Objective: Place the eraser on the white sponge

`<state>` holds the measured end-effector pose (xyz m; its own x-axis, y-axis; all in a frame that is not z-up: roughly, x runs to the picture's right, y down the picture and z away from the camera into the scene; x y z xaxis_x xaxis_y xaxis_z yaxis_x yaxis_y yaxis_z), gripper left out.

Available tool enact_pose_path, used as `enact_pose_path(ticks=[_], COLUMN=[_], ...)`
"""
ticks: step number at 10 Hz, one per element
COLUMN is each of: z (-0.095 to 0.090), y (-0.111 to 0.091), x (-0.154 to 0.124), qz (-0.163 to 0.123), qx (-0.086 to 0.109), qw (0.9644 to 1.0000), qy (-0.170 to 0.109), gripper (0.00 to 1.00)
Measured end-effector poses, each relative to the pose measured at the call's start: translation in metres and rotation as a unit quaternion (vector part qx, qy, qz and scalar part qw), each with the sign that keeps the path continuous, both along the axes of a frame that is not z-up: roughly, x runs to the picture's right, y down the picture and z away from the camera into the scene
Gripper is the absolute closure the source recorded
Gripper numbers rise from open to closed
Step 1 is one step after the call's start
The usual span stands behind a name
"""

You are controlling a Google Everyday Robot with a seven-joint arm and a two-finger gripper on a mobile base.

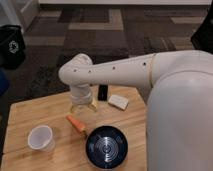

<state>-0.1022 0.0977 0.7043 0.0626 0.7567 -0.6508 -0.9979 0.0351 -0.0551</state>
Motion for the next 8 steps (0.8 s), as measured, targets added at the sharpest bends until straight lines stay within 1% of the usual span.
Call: enact_pose_path(ticks=[7,8], z=[-0.0001,0.0012], y=[-0.0004,-0.0064], x=[-0.0002,0.0005], qz=[0.000,0.002], qx=[0.000,0.002], qw=[1.0000,1.0000], qy=[0.000,-0.003], gripper=[0.35,0.35])
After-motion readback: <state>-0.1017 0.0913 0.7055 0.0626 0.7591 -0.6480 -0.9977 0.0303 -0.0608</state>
